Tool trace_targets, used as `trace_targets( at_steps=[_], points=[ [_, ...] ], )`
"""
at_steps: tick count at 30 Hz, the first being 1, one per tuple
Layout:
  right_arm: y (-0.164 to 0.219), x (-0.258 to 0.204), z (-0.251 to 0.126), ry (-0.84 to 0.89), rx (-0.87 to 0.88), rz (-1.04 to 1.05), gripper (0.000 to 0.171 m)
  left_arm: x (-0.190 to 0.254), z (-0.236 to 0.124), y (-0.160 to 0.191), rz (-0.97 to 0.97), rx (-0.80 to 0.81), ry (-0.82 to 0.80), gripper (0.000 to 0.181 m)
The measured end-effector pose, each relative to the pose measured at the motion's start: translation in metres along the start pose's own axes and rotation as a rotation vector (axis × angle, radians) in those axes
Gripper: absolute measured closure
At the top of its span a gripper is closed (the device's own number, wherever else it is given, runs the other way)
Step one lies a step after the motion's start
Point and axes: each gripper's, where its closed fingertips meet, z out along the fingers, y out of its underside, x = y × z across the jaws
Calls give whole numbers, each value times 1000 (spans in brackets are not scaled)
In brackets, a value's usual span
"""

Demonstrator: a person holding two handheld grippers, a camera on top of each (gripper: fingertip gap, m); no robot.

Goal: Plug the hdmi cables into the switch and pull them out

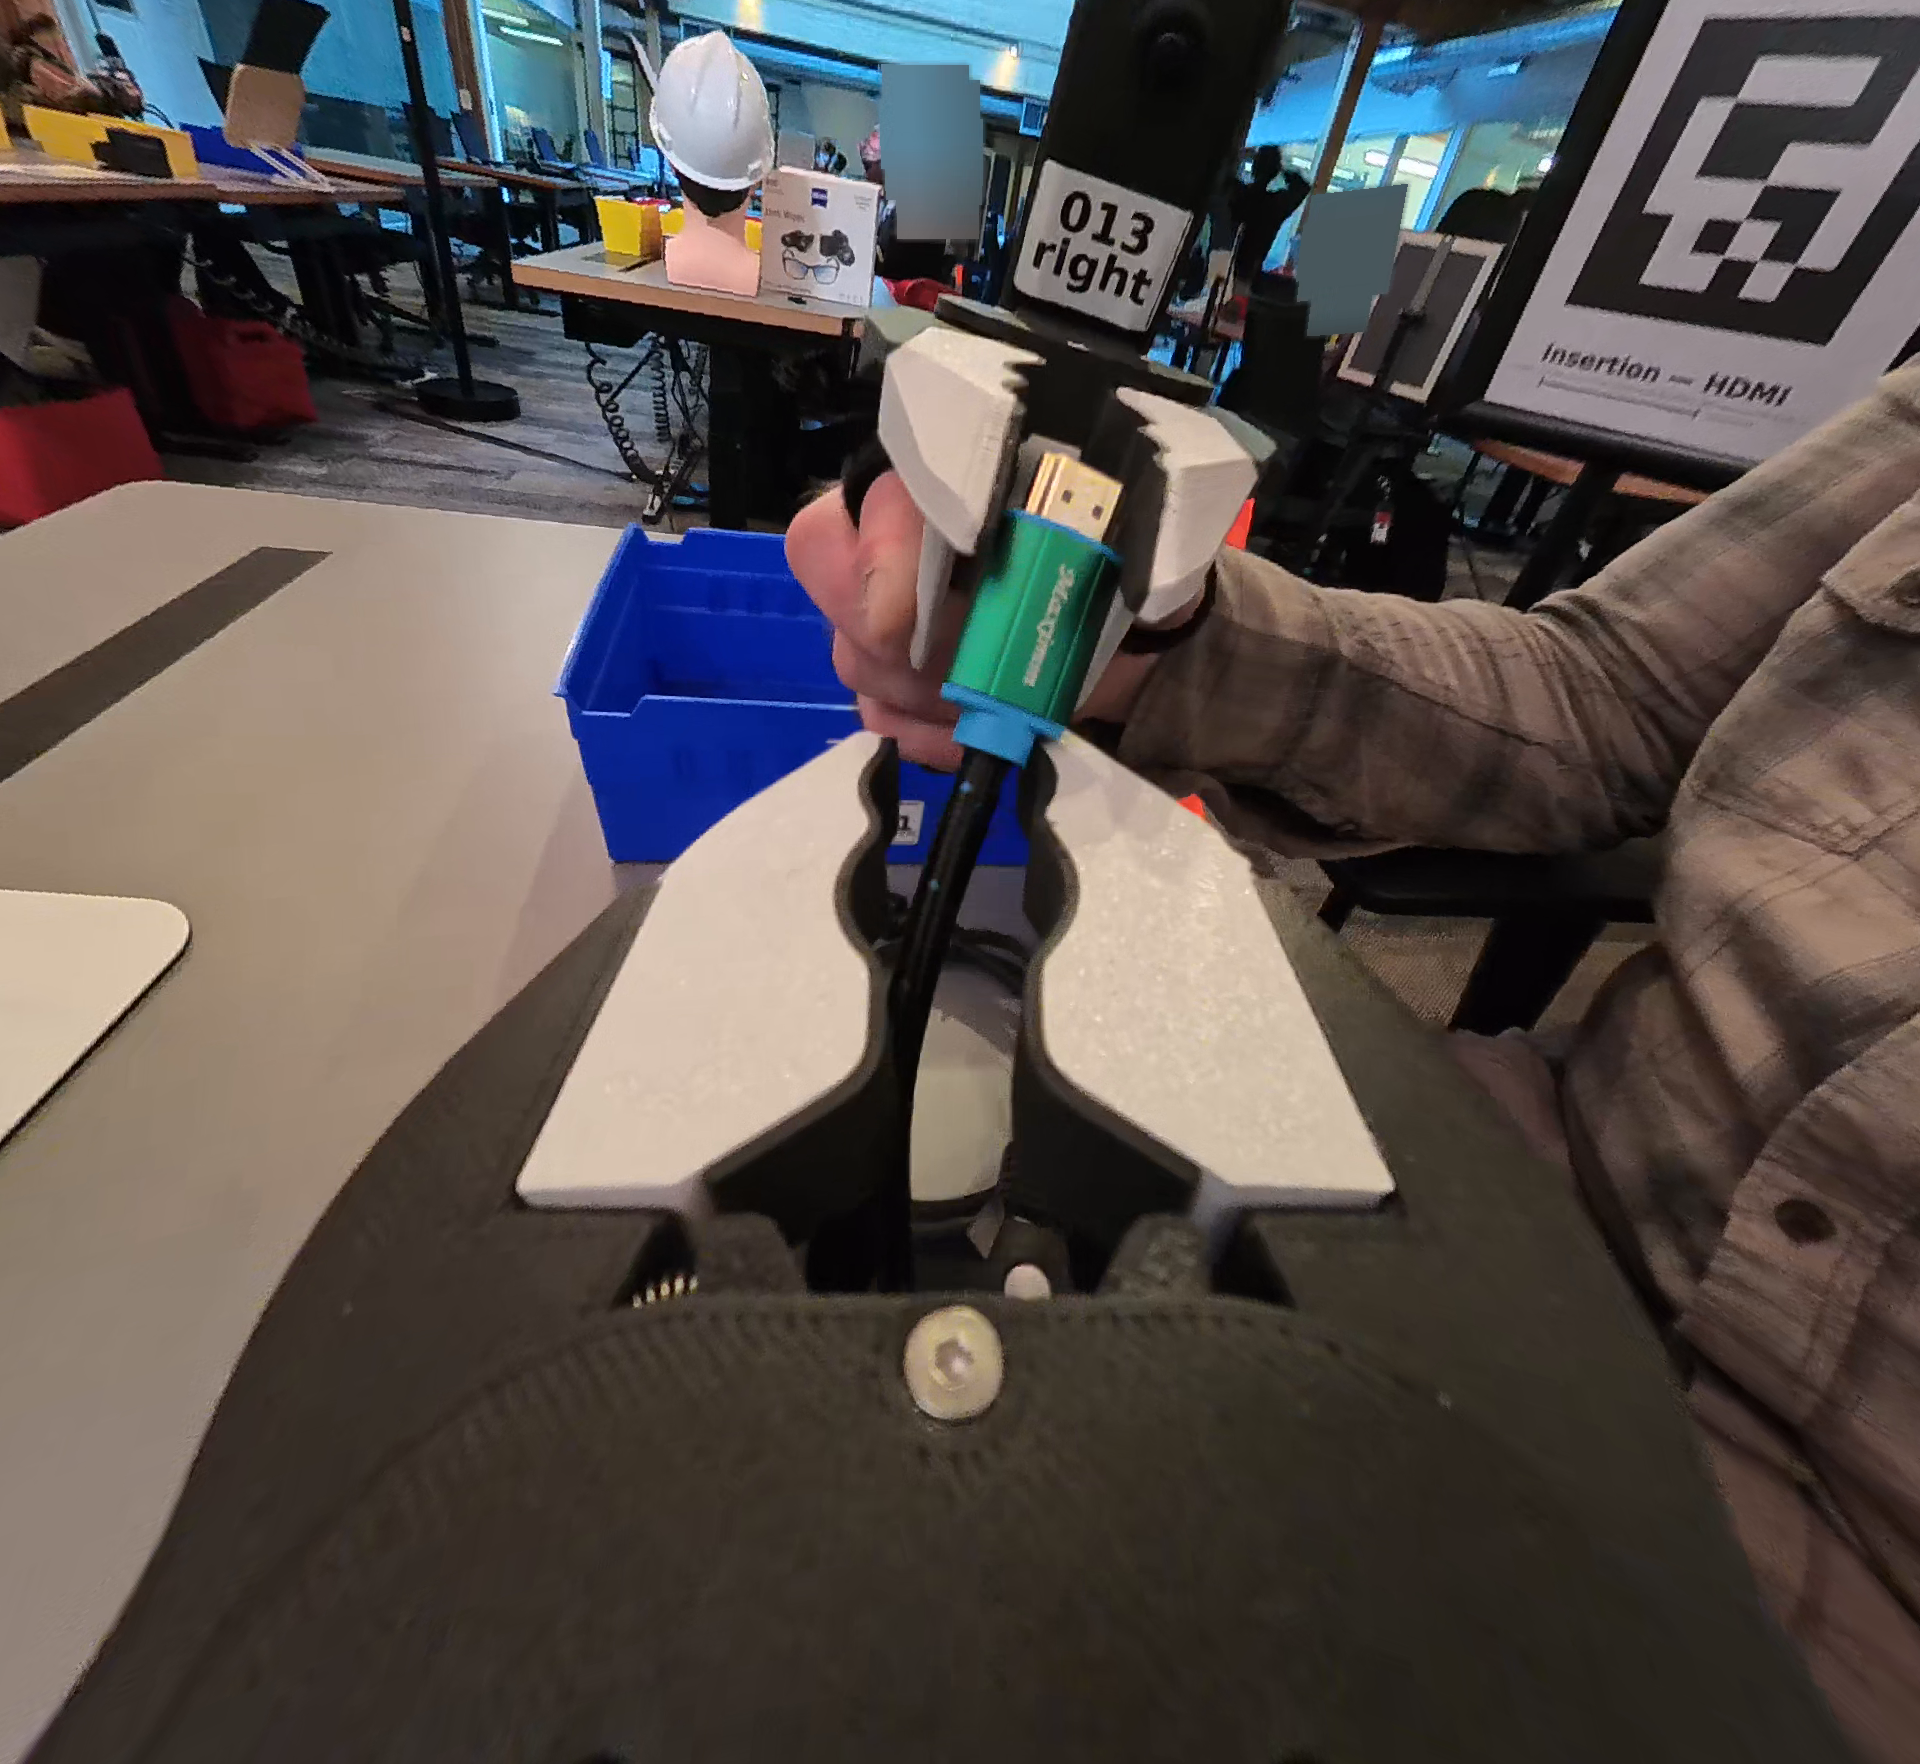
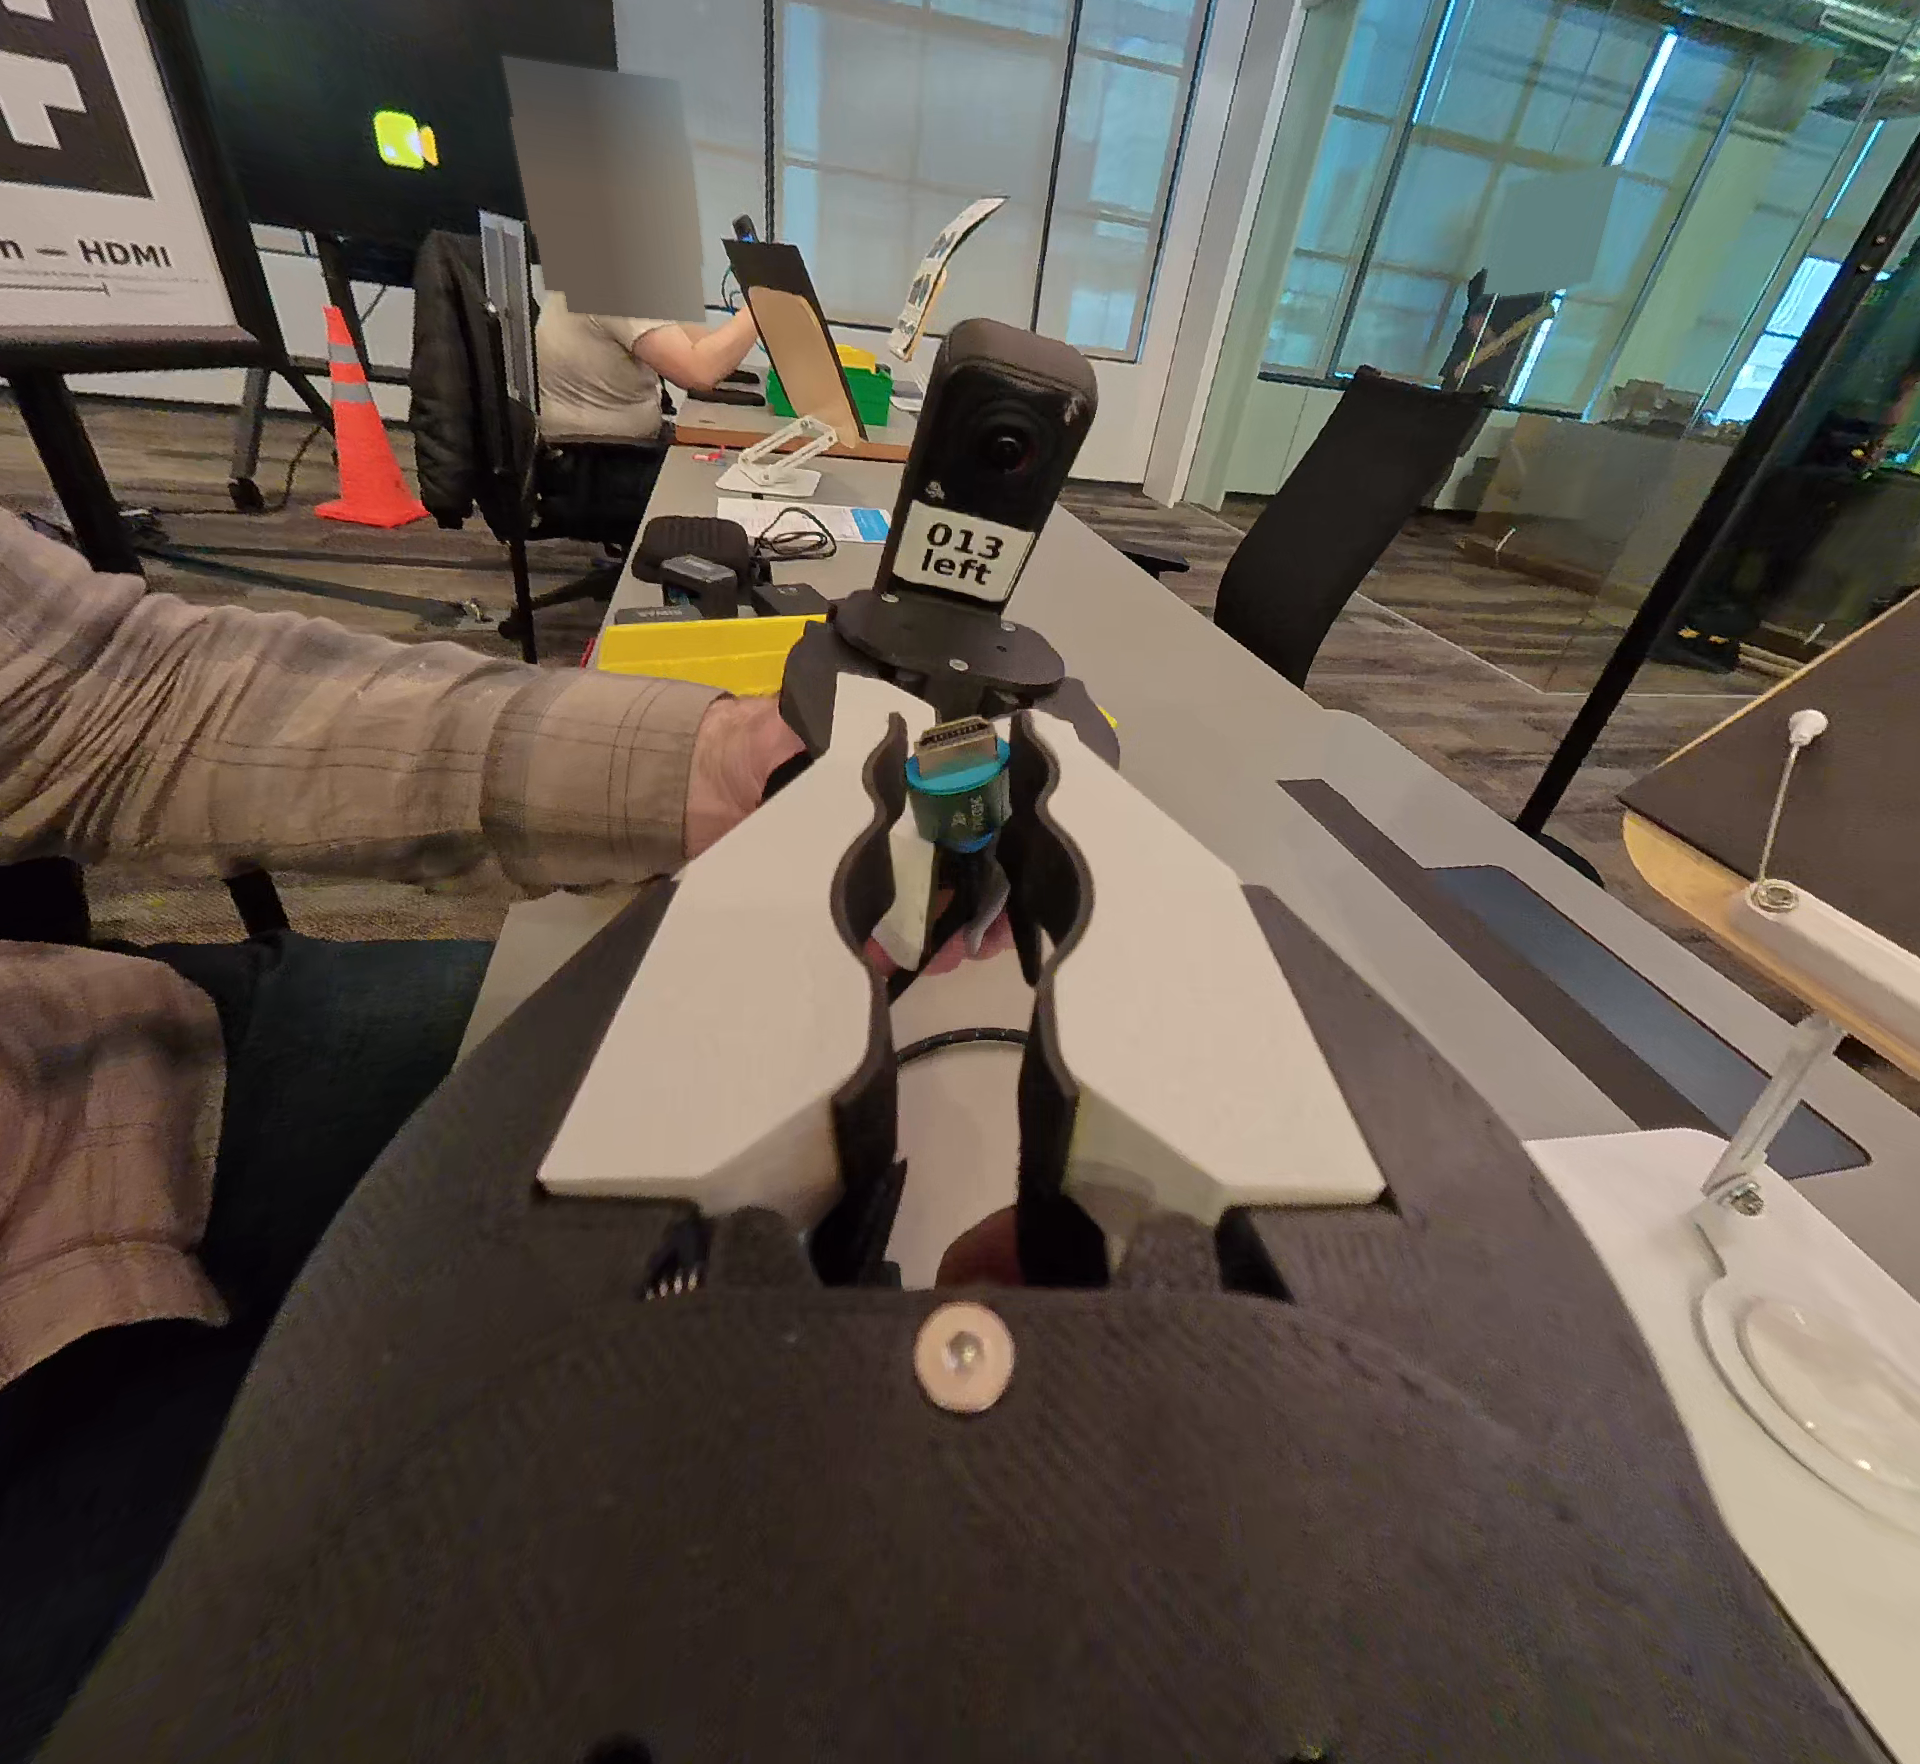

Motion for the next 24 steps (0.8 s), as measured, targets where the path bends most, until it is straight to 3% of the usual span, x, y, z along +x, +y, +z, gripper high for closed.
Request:
trace_targets(
  at_steps=[5, 15, 20, 24],
  points=[
    [-2, 2, -2, -1, 29, 22, 155, -2, -5, -4, -34, 81, -10, 156],
    [-1, 5, -3, -11, 62, 75, 154, 1, -5, -4, -33, 164, 9, 166],
    [-1, 10, -6, -12, 94, 116, 154, 0, -5, -6, 14, 150, -43, 172],
    [0, 11, -8, -20, 109, 137, 154, 0, -8, -4, 21, 49, -76, 172]
  ],
)
